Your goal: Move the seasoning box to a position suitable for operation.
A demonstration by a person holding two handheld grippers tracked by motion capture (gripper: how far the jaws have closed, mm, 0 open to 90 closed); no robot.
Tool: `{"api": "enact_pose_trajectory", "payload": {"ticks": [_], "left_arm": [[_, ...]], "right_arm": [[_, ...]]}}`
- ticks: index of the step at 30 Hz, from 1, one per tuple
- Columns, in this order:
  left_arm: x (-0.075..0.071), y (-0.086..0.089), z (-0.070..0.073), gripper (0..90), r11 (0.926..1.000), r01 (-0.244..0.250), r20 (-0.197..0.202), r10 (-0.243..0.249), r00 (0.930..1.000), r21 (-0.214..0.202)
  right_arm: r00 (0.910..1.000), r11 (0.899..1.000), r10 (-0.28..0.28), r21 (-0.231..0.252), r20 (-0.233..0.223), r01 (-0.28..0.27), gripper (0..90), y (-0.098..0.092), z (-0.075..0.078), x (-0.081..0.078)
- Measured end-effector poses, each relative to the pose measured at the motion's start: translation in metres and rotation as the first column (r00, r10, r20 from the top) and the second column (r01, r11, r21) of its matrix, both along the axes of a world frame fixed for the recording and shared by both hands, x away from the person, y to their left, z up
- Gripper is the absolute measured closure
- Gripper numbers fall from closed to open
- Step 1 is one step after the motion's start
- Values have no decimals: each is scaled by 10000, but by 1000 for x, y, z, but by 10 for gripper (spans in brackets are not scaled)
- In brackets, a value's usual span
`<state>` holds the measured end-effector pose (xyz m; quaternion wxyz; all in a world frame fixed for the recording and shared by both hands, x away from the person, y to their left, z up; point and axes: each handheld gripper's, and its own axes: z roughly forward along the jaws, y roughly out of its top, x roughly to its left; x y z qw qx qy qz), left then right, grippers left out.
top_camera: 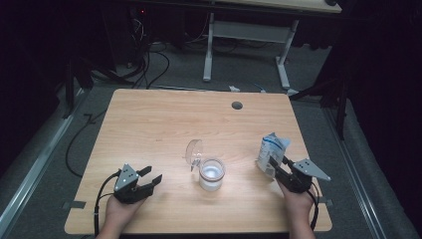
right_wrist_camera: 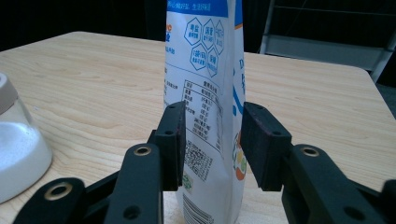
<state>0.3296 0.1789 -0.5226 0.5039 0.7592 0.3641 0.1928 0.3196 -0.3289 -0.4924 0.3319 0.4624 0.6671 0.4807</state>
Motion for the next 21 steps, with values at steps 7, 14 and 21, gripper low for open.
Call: {"api": "enact_pose_trajectory", "payload": {"ticks": [7,14,21], "left_arm": [[1,-3,0,462,9998,28,-43,-28,10000,209],[2,-4,-1,459,9985,70,-170,-61,9998,538],[2,-8,-2,450,9971,210,-240,-193,9995,735]], "right_arm": [[9997,9994,-45,-332,-234,37,604,2,-3,-7],[9993,9967,-237,-778,-306,212,603,3,-3,-17],[9977,9961,-369,-825,-562,321,601,1,-9,-36]]}}
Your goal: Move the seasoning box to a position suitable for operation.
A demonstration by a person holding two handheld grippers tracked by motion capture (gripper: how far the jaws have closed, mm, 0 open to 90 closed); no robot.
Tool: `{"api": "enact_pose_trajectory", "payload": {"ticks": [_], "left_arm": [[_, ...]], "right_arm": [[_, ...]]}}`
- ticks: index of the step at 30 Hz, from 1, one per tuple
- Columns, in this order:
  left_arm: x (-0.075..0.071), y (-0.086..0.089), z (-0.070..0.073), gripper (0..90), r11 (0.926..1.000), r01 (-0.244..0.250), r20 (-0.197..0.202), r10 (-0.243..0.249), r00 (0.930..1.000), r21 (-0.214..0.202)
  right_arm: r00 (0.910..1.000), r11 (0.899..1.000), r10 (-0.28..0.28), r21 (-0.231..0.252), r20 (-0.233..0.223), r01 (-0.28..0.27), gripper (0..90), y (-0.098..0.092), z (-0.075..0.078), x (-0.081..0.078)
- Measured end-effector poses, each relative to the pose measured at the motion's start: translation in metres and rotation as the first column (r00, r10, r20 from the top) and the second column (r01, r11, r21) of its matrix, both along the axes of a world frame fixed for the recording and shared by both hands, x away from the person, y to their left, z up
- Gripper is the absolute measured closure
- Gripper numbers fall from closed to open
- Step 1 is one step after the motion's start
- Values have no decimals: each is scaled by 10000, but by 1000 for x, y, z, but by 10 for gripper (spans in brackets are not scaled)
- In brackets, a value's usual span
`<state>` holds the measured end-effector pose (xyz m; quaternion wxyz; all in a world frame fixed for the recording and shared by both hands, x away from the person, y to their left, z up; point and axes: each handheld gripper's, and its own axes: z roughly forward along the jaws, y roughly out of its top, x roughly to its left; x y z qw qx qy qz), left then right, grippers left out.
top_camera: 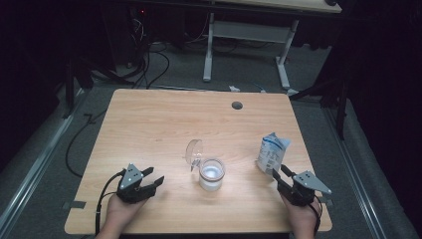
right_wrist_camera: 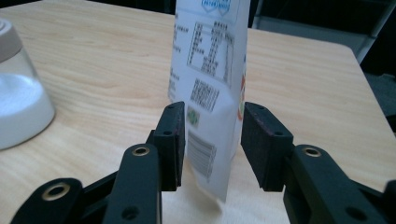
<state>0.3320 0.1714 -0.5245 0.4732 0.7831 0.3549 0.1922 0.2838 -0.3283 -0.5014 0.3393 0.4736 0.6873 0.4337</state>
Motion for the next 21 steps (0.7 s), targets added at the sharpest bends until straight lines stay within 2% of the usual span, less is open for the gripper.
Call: {"api": "enact_pose_trajectory", "payload": {"ticks": [3,6,11,15,21], "left_arm": [[0,-1,0,446,10000,67,-47,-67,10000,-1],[0,-3,0,441,10000,48,-15,-48,10000,58],[0,-4,1,437,10000,28,-101,-27,9999,45],[1,-5,1,435,10000,-32,-155,31,9999,-56],[1,-5,1,443,9998,-43,-268,38,9996,-190]], "right_arm": [[9998,10000,-16,-52,-174,15,601,1,-3,-8],[9994,9999,-1,154,-341,6,601,3,-7,-16],[9980,10000,61,14,-633,-60,601,9,-14,-25],[9973,9998,186,-84,-713,-192,601,14,-15,-25],[9937,9974,660,-234,-901,-683,605,23,-19,-21]]}}
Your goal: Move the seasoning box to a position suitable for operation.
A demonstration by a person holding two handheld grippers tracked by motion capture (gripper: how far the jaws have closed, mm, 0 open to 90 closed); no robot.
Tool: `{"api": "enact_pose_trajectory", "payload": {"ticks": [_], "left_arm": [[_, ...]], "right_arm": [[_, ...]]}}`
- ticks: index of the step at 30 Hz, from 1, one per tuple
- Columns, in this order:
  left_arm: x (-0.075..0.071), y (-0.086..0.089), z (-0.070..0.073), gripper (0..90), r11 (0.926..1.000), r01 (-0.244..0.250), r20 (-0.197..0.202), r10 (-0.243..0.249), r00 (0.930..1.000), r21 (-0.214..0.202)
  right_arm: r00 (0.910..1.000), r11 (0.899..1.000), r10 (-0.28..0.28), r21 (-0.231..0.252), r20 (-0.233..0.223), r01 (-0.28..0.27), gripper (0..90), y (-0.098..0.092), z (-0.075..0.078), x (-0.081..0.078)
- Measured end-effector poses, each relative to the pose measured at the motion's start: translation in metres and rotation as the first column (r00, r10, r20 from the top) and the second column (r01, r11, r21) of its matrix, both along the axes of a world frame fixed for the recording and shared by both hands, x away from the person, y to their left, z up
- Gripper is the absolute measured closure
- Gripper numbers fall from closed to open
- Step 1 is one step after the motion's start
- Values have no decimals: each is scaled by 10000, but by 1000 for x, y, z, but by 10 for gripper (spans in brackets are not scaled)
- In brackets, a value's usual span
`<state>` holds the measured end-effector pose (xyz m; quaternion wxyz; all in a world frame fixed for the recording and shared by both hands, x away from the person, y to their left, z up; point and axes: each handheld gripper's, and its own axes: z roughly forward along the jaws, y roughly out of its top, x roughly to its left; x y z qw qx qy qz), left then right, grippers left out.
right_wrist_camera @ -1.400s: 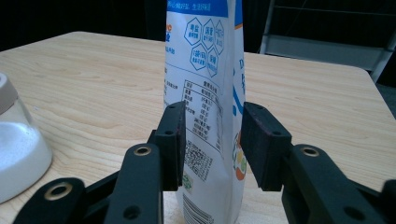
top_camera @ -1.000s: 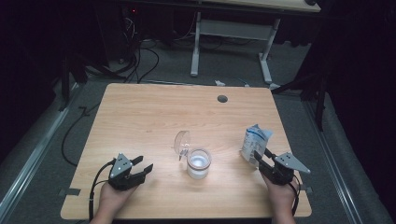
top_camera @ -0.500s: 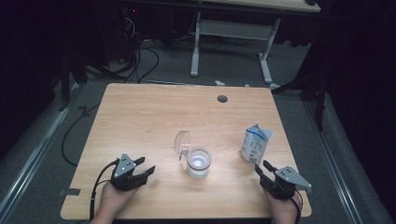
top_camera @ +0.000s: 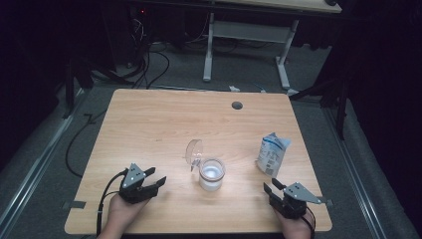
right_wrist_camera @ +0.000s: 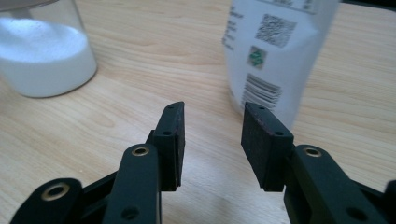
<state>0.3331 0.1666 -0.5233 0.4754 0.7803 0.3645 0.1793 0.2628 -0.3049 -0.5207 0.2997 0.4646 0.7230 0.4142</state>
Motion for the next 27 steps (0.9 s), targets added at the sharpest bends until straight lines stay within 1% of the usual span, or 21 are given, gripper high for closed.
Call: {"api": "enact_pose_trajectory", "payload": {"ticks": [3,8,11,14,16,17,19,23,25,27], "left_arm": [[1,0,0,444,10000,-12,-52,12,10000,6],[1,-2,0,449,10000,45,-100,-44,9999,48],[2,-3,0,449,10000,80,-146,-79,9999,34],[3,-4,0,443,10000,56,-228,-55,9997,40],[3,-4,0,440,10000,22,-248,-21,9997,35],[3,-4,0,439,10000,-18,-249,19,9997,51],[3,-4,1,440,10000,-53,-334,51,9994,-38],[3,-5,1,449,9998,-196,-279,196,9994,22],[4,-5,1,458,9999,-172,-316,172,9994,-9],[3,-6,1,471,9999,-154,-262,153,9995,-11]], "right_arm": [[9998,9999,137,50,-121,-136,604,6,-1,2],[9983,9982,560,-183,-148,-563,614,20,-1,5],[9972,9972,723,-187,-200,-726,627,27,-1,8],[9960,9961,857,-176,-250,-862,631,34,1,11],[9951,9951,962,-228,-205,-967,634,39,4,14],[9948,9949,988,-201,-238,-993,638,41,6,15],[9950,9947,979,-291,-184,-984,654,46,10,18],[9956,9944,929,-496,-91,-933,698,59,15,25],[9960,9949,894,-455,-87,-897,724,63,17,29],[9962,9953,864,-431,-81,-866,739,68,19,35]]}}
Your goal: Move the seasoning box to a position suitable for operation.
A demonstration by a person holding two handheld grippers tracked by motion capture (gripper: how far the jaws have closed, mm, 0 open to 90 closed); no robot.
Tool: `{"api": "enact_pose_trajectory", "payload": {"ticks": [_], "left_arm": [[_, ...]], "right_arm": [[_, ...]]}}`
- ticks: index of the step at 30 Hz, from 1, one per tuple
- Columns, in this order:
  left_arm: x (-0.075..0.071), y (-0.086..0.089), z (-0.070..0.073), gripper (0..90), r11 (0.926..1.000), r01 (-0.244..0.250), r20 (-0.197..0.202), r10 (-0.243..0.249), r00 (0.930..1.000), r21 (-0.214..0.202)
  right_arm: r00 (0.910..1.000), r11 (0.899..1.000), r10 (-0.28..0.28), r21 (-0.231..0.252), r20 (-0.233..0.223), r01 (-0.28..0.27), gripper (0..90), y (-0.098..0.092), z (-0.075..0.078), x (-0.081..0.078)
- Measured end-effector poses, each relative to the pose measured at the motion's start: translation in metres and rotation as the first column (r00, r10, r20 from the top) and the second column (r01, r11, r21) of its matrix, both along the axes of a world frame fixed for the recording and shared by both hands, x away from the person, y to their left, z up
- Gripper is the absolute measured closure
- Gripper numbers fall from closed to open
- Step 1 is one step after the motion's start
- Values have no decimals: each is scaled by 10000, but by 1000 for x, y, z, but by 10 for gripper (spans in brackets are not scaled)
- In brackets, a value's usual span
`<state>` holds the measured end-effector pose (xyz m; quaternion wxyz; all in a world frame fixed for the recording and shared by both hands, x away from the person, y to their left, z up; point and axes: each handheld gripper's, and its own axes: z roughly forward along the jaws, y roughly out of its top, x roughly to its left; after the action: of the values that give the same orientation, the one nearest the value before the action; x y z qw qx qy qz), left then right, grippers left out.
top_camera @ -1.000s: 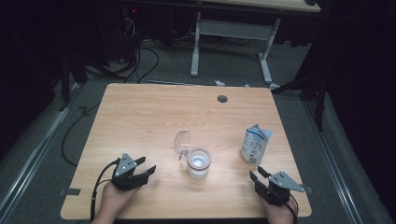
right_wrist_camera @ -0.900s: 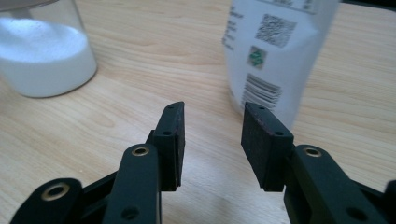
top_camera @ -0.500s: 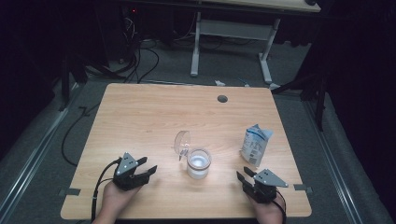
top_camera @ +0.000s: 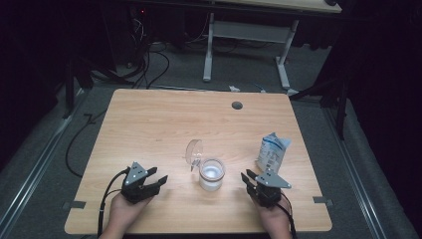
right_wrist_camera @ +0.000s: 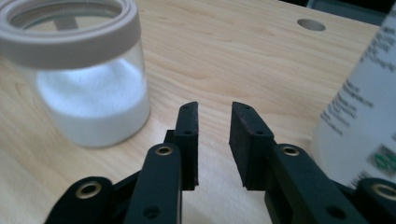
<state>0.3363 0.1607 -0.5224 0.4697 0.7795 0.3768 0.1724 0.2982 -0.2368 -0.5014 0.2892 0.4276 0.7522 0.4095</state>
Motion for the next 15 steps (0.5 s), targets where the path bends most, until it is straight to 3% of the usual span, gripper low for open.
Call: {"api": "enact_pose_trajectory", "payload": {"ticks": [4,9,13,15], "left_arm": [[-1,-1,1,491,10000,15,-3,-15,10000,-59],[1,-1,4,529,9987,-43,-178,34,9998,-503],[1,-7,7,581,9992,-73,-45,72,10000,-382],[2,-11,9,611,9993,-74,-88,71,9999,-356]], "right_arm": [[9999,9999,139,4,13,-139,752,9,4,11],[9999,9999,77,-77,121,-76,777,18,4,24],[9998,9995,183,254,-5,-183,795,23,-5,22],[9993,9994,303,-186,-211,-307,820,27,-10,21]]}}
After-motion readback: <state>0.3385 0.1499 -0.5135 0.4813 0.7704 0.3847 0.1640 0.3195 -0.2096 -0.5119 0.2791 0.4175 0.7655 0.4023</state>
